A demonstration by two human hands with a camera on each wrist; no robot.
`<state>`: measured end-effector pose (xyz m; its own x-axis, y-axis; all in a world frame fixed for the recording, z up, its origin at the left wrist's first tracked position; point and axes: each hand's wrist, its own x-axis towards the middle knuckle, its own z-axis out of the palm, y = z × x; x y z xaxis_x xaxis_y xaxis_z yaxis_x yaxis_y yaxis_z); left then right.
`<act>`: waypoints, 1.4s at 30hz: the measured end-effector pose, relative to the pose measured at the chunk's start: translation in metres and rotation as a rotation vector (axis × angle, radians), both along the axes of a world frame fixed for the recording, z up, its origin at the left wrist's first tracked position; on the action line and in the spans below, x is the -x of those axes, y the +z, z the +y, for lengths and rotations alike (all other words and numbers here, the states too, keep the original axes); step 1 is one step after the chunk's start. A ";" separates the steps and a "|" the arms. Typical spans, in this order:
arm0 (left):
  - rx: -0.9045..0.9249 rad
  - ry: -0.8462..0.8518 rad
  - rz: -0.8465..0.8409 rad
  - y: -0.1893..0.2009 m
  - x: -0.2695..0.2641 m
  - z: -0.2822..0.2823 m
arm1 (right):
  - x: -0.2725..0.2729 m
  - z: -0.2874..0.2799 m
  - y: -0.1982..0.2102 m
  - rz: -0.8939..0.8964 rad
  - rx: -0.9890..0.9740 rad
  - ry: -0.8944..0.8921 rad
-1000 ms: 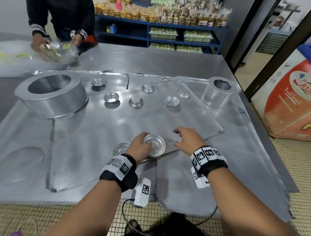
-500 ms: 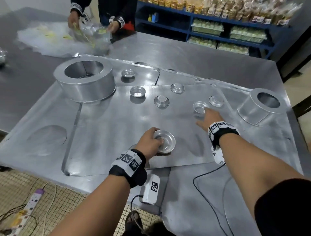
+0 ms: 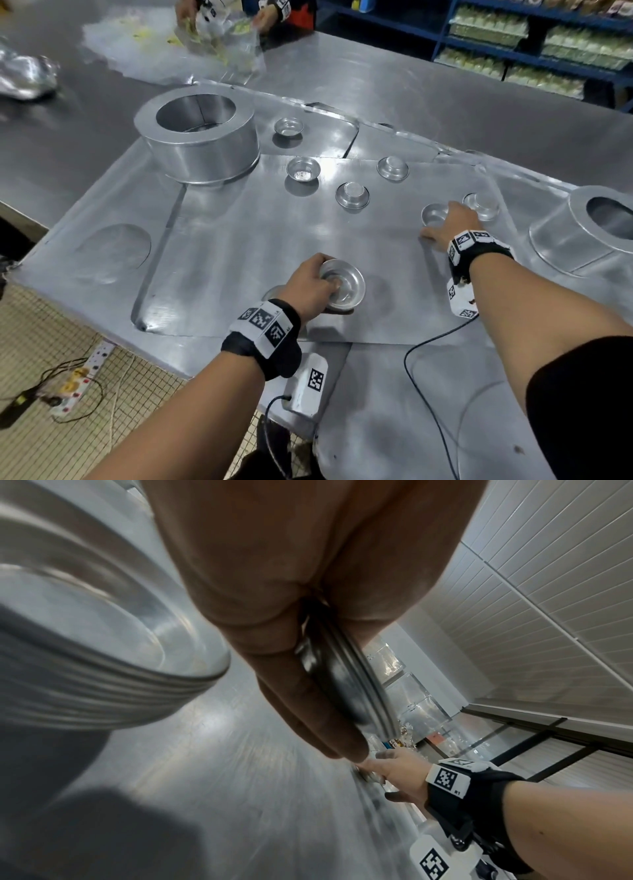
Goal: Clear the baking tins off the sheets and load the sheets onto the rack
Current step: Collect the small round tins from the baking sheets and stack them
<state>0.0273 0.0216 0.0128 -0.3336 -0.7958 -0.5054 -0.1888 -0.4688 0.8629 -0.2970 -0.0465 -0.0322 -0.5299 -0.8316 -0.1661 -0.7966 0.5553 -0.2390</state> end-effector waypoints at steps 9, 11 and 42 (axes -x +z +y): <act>-0.065 0.043 0.058 0.009 0.007 0.012 | -0.047 0.041 0.030 -0.239 0.244 0.044; -0.090 0.066 0.076 0.008 0.008 0.013 | -0.066 0.058 0.044 -0.294 0.303 0.098; -0.053 -0.065 0.079 -0.007 0.027 0.022 | -0.103 0.139 0.070 -0.433 -0.013 0.458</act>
<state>0.0001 0.0434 0.0060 -0.4239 -0.7443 -0.5161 -0.1529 -0.5028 0.8508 -0.1942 0.0926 0.0375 -0.0029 -0.9548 -0.2971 -0.7869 0.1855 -0.5885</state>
